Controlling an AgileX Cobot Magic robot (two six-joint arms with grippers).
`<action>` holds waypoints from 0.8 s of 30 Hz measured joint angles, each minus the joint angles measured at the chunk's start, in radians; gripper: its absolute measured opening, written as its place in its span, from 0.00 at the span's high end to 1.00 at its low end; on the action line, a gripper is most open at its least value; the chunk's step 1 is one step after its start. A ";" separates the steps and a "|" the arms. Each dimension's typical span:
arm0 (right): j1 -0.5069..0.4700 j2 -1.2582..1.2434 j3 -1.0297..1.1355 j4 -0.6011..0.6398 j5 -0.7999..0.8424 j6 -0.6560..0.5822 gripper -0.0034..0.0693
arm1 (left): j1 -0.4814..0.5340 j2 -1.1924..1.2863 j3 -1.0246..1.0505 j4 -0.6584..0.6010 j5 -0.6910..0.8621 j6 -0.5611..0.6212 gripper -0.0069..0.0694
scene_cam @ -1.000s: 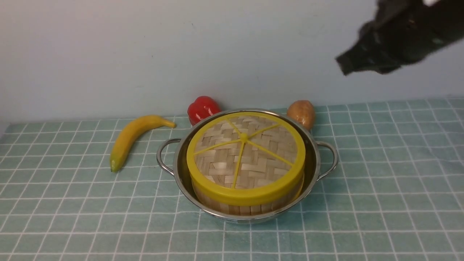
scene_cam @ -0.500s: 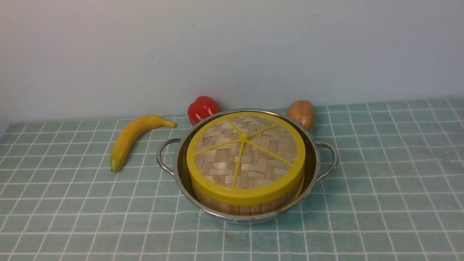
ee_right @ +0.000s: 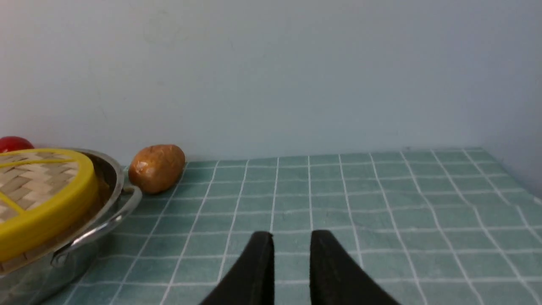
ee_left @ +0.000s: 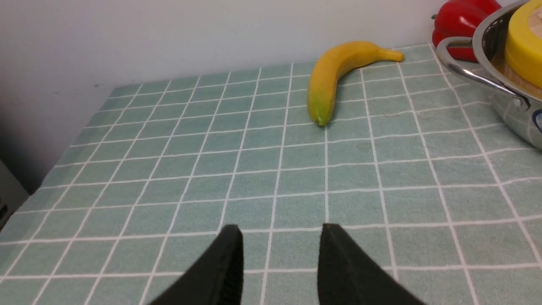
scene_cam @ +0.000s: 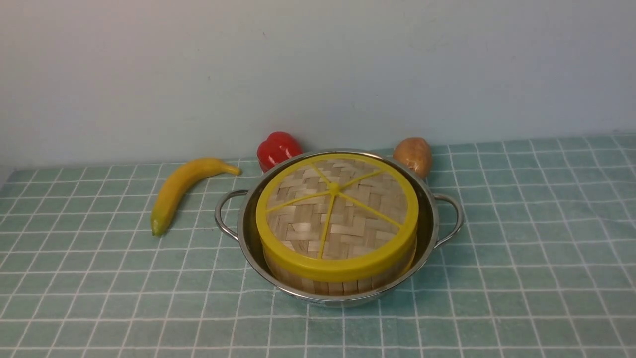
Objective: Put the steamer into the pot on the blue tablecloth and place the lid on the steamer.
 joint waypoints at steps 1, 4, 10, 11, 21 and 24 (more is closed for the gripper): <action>0.000 0.000 0.008 0.000 0.001 0.005 0.73 | 0.000 0.000 0.000 0.000 0.000 0.000 0.59; 0.000 0.000 0.037 0.003 0.028 0.016 0.72 | 0.000 0.000 0.000 0.000 0.000 0.000 0.59; 0.000 0.000 0.044 0.006 0.055 0.021 0.69 | 0.000 0.000 0.000 0.000 0.000 0.000 0.59; 0.000 0.000 0.044 0.006 0.055 0.021 0.69 | 0.000 0.000 0.000 0.000 0.000 0.000 0.59; 0.000 0.000 0.044 0.060 0.048 -0.087 0.64 | 0.000 0.000 0.000 0.000 0.000 0.000 0.59; 0.000 0.000 0.044 0.126 0.048 -0.171 0.63 | 0.000 0.000 0.000 0.000 0.000 0.000 0.59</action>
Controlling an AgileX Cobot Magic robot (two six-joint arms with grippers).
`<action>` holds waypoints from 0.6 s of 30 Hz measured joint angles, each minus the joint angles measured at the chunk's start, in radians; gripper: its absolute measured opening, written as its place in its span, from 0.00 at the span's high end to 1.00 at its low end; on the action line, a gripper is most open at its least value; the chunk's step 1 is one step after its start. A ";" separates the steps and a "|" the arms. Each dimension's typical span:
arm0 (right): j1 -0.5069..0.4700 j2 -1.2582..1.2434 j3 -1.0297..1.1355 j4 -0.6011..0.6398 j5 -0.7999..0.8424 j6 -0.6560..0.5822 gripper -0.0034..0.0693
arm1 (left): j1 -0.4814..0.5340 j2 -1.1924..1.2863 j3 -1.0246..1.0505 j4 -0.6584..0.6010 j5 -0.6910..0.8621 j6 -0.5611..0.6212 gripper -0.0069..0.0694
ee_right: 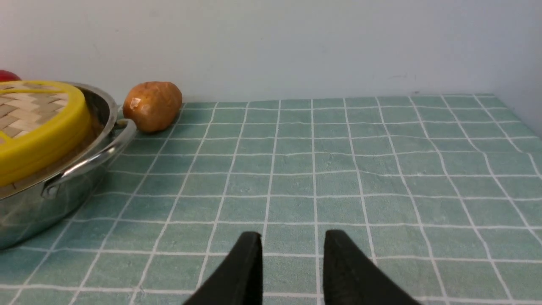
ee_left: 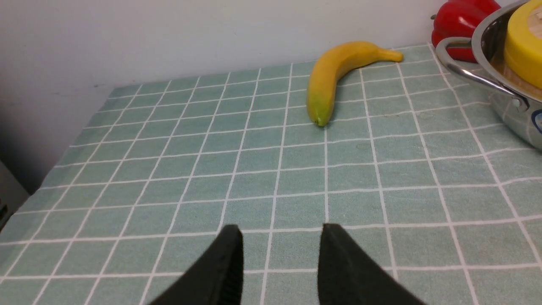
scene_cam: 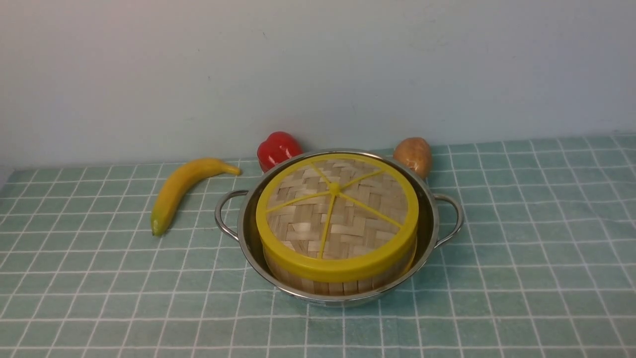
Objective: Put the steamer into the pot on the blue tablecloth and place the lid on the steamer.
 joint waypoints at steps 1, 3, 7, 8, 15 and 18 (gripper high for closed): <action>0.000 0.000 0.000 0.028 -0.001 -0.041 0.63 | 0.000 0.000 0.000 0.000 0.000 0.000 0.59; 0.000 0.000 0.000 0.049 -0.002 -0.071 0.63 | 0.000 0.000 0.000 0.000 0.000 0.000 0.59; 0.000 0.000 0.000 0.060 -0.005 -0.092 0.62 | 0.000 0.000 0.000 0.000 0.000 0.000 0.59; 0.000 0.000 0.000 0.060 -0.005 -0.092 0.62 | 0.000 0.000 0.000 0.000 0.000 0.000 0.59; 0.000 0.000 0.000 0.063 -0.006 -0.092 0.62 | 0.000 0.000 0.000 0.000 0.000 0.000 0.59; 0.000 0.000 0.000 0.064 -0.006 -0.092 0.62 | 0.000 0.000 0.000 0.000 0.000 0.000 0.59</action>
